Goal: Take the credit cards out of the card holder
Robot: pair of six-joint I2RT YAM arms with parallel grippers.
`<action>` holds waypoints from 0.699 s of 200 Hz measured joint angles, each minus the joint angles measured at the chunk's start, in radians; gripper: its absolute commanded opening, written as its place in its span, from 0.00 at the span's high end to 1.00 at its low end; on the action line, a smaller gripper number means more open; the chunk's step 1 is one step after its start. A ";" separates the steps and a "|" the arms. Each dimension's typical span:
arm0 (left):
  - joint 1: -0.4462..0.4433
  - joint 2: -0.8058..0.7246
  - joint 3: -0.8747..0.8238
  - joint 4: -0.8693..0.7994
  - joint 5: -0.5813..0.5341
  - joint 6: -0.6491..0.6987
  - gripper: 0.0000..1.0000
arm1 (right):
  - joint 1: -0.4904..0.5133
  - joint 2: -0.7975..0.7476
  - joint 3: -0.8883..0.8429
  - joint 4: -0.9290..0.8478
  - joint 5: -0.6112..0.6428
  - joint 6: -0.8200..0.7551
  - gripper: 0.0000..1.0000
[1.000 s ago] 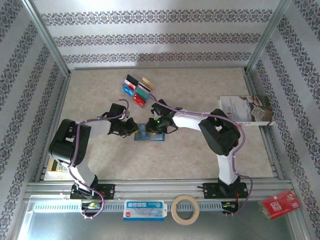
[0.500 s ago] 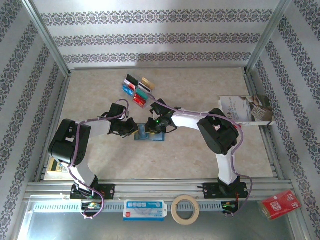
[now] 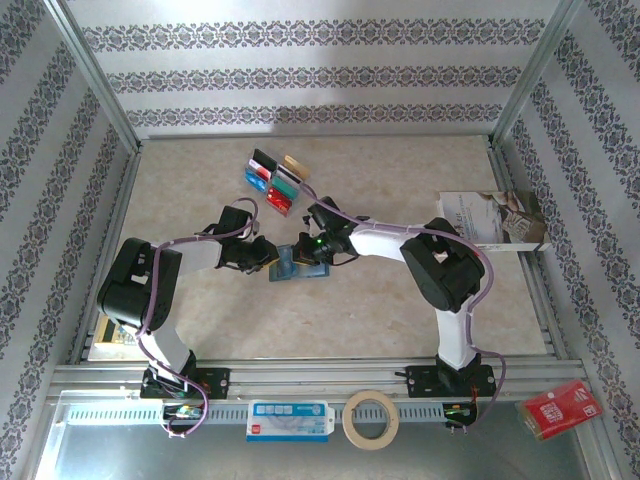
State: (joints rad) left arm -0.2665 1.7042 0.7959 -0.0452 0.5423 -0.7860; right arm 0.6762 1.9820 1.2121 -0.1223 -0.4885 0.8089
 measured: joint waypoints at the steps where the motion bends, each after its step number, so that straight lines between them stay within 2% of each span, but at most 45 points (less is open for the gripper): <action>1: 0.000 0.000 0.000 0.000 0.000 0.001 0.76 | 0.000 -0.001 0.000 0.000 0.000 0.000 1.00; 96: 0.000 -0.006 0.014 -0.029 -0.002 0.020 0.74 | -0.027 -0.084 -0.085 0.025 0.013 0.000 1.00; 140: 0.000 -0.014 0.014 -0.042 -0.003 0.028 0.68 | -0.043 -0.194 -0.198 0.090 0.064 -0.005 1.00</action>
State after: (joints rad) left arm -0.2665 1.6905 0.8101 -0.0872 0.5392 -0.7578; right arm 0.6327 1.7878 1.0142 -0.0322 -0.4244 0.8043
